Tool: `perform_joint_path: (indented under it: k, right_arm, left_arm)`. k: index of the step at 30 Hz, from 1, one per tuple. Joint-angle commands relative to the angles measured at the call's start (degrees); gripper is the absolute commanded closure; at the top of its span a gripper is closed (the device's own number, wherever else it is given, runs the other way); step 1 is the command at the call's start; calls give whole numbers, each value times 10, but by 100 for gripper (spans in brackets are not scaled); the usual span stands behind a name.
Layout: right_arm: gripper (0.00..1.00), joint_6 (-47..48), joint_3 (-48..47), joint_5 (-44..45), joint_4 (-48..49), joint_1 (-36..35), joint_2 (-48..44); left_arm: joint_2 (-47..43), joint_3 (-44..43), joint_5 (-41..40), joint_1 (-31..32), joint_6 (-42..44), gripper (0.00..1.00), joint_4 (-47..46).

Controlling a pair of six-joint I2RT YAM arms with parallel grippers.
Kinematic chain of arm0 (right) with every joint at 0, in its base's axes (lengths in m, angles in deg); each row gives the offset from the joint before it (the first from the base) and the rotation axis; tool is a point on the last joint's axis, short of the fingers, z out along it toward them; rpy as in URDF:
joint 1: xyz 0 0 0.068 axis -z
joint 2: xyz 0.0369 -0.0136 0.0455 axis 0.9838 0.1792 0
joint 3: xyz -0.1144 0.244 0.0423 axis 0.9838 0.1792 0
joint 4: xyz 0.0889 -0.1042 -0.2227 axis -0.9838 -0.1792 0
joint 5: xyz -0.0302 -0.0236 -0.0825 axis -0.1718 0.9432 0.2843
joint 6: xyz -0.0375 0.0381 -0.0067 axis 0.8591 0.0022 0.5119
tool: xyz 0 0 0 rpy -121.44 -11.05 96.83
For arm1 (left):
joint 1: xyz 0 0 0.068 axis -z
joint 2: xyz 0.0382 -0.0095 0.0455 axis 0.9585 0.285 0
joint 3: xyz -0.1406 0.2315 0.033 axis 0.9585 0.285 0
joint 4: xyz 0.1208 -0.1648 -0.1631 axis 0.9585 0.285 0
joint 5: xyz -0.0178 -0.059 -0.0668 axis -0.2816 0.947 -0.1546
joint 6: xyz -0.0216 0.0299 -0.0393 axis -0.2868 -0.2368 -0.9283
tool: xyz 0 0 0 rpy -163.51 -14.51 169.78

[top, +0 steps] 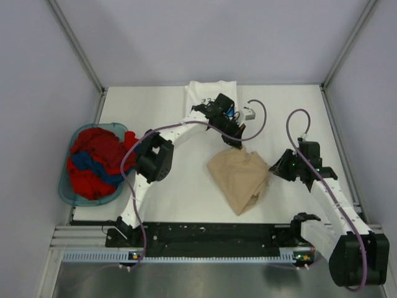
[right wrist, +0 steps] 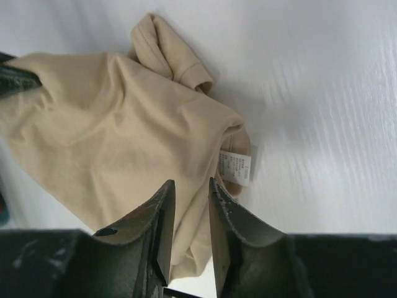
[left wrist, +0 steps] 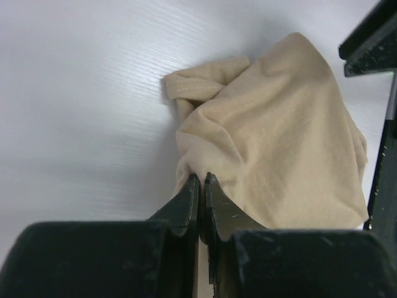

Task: Fold and stack the t-shirts
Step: Fold the long partially folded tshirt into a neat square

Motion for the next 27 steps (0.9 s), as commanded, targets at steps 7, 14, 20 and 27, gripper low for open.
perform_joint_path:
  k: [7, 14, 20, 27]
  right_arm:
    - [51, -119, 91, 7, 29, -52, -28]
    - [84, -94, 76, 20, 172, -24, 104]
    - [100, 97, -105, -104, 251, -13, 323]
    - [86, 230, -390, -316, 170, -66, 508]
  left_arm:
    - [39, -46, -112, -2, -22, 59, -27]
    - [-27, 5, -186, -53, -45, 45, -31]
    - [-133, 125, -161, -107, -42, 41, -30]
    - [-252, 313, -152, -118, -73, 40, -85]
